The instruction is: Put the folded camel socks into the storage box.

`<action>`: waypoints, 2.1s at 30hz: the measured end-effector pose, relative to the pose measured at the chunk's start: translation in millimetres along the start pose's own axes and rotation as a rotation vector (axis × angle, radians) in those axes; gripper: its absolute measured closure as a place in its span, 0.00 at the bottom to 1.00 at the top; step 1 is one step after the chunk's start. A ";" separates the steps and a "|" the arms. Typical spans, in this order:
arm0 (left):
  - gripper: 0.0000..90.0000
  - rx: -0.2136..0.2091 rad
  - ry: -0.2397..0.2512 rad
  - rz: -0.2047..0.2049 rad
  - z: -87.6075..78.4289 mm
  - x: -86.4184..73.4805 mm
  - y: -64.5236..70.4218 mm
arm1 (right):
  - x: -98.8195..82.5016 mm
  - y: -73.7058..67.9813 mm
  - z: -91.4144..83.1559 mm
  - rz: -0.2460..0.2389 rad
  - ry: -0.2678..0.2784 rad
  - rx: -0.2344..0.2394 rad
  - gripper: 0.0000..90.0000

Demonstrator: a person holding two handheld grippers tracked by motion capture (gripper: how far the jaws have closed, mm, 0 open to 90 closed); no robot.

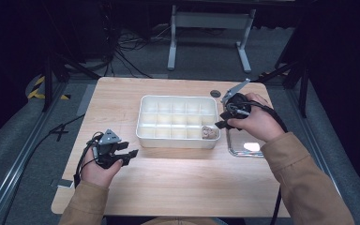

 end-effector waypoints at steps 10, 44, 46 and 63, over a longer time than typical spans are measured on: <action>0.55 -0.002 0.003 0.007 -7.8 0.6 -8.4 | -31.2 4.5 -29.4 0.079 0.115 -0.032 0.53; 0.54 0.062 -0.036 -0.038 -10.2 -19.9 -40.4 | -169.4 33.9 3.6 0.343 0.220 -0.162 0.40; 0.54 0.058 -0.042 -0.022 -9.5 -20.9 -42.1 | -173.4 35.3 6.8 0.345 0.219 -0.165 0.40; 0.53 -0.014 -0.147 -0.010 10.7 -48.1 -47.6 | -207.4 30.7 47.1 0.323 0.252 -0.167 0.39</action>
Point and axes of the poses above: each handheld gripper's, and its own axes: z roughly forward along the jaws, x roughly out of its top, y roughly to its right, the point moved 5 cm from there along z, roughly forward along the jaws, and after that the axes turned 6 degrees about z, right-handed, at the moved point
